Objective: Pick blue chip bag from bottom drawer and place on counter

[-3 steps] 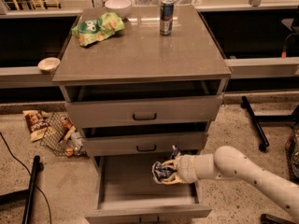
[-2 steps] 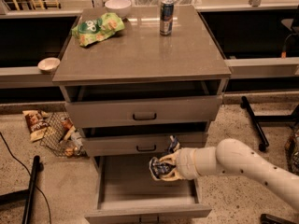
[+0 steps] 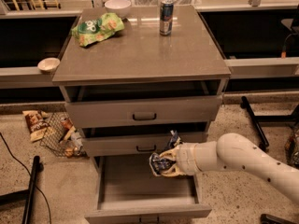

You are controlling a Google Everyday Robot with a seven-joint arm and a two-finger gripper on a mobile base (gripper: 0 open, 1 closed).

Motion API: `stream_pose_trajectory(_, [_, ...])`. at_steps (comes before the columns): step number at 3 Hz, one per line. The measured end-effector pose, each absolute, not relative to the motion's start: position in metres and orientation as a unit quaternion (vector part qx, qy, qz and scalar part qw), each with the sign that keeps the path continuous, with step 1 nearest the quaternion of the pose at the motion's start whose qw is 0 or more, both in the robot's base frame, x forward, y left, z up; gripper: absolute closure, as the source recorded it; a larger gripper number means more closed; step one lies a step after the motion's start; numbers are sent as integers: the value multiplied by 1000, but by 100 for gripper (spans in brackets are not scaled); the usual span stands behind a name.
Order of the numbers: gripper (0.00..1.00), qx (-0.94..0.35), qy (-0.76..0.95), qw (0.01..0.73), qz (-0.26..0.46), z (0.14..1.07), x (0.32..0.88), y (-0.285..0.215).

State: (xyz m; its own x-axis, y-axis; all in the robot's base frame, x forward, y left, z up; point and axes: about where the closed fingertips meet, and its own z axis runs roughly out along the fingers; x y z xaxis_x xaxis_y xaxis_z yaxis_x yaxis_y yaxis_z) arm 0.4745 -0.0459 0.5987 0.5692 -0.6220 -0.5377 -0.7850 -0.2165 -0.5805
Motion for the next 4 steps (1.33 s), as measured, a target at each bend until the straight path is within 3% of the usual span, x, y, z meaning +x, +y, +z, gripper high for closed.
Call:
stream_pose_trajectory(2, [100, -807, 376, 455, -18, 719, 473, -66])
stream_pose_trajectory(4, [100, -850, 277, 417, -165, 878, 473, -76])
